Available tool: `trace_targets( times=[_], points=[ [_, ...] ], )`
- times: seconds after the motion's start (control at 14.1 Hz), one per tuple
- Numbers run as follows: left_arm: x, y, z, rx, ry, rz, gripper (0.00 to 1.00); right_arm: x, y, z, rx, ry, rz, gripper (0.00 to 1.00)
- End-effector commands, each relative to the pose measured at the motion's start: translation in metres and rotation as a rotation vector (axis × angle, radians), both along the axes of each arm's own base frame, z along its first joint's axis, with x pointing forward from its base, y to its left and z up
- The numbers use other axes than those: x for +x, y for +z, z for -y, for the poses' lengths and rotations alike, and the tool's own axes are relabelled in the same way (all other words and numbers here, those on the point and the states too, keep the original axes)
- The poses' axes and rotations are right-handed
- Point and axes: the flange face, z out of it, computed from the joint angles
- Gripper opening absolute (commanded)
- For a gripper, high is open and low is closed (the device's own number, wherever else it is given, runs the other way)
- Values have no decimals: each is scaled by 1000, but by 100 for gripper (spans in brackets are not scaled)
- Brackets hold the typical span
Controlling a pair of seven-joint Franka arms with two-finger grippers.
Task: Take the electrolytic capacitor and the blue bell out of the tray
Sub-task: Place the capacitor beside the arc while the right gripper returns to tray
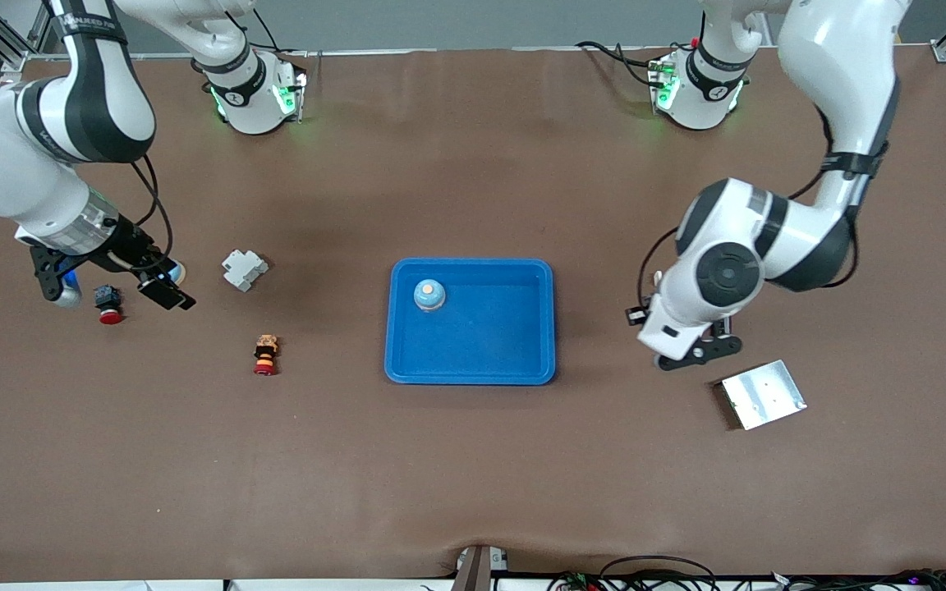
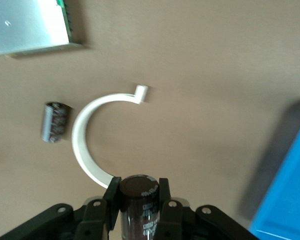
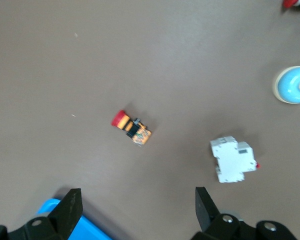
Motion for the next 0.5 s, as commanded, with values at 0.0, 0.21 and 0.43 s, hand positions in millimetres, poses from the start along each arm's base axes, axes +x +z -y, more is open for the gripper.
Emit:
trace_targets(
  times=[0.0, 0.21, 0.43],
  points=[
    [2, -8, -23, -29, -91, 18, 0, 13, 1, -29, -26, 21, -29, 100],
    [-5, -37, -26, -24, -138, 24, 0, 18, 10, -62, -31, 82, -11, 100],
    [-12, -73, -30, -18, -178, 43, 0, 22, 10, -90, -29, 82, -8, 100]
  ],
)
